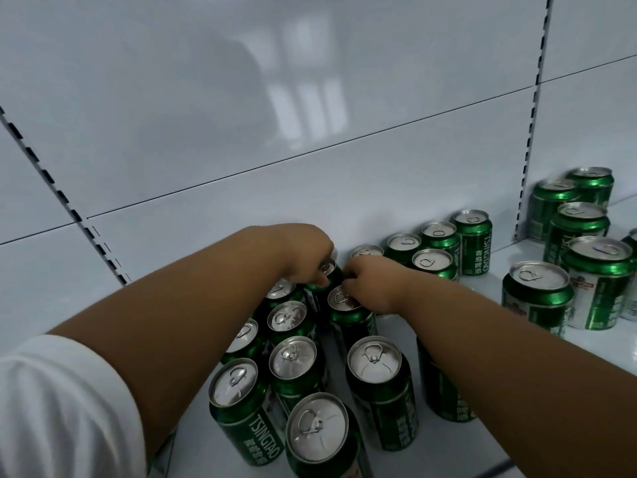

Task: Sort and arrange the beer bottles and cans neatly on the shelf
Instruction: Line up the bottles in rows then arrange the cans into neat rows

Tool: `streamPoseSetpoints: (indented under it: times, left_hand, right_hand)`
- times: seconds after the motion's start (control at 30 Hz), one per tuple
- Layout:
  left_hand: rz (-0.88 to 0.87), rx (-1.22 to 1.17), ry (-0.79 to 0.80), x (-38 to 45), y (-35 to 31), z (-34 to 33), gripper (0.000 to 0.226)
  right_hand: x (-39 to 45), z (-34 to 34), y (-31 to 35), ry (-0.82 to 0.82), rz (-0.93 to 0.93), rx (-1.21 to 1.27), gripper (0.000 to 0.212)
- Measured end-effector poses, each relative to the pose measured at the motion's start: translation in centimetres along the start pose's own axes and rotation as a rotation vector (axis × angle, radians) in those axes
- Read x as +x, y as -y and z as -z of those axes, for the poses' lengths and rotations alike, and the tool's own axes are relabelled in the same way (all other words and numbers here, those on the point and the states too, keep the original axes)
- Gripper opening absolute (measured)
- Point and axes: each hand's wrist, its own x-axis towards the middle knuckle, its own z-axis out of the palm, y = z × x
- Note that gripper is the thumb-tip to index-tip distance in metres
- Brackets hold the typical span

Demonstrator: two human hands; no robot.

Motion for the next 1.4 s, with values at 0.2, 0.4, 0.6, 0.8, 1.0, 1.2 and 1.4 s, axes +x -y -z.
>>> streamPoseSetpoints:
  times: [0.2, 0.4, 0.6, 0.8, 1.0, 1.2, 1.4]
  left_hand:
    - [-0.021, -0.010, 0.022, 0.3, -0.2, -1.2, 0.045]
    - [0.009, -0.005, -0.038, -0.7, -0.6, -1.7, 0.047]
    - [-0.002, -0.059, -0.059, -2.0, -1.2, -1.0, 0.054]
    - [-0.149, -0.237, -0.008, -3.3, -3.4, -0.1, 0.048]
    - [-0.116, -0.210, -0.005, -3.4, -3.8, 0.7, 0.044]
    - [-0.089, -0.138, -0.005, -4.6, -2.9, 1.6, 0.054]
    - [-0.108, -0.074, -0.001, -4.8, -3.4, 0.9, 0.060]
  right_hand:
    - [-0.1, 0.4, 0.1, -0.034, -0.002, -0.002, 0.021]
    - [-0.1, 1.8, 0.8, -0.070, 0.017, -0.093, 0.021]
    - [-2.0, 3.7, 1.1, 0.039, 0.058, -0.179, 0.022]
    - [-2.9, 4.1, -0.2, 0.084, 0.077, -0.172, 0.030]
    - [-3.5, 3.9, -0.4, 0.049, 0.098, -0.134, 0.033]
    - [-3.7, 3.2, -0.4, 0.042, 0.127, -0.124, 0.026]
    - [-3.1, 2.5, 0.0, 0.055, 0.104, -0.155, 0.024]
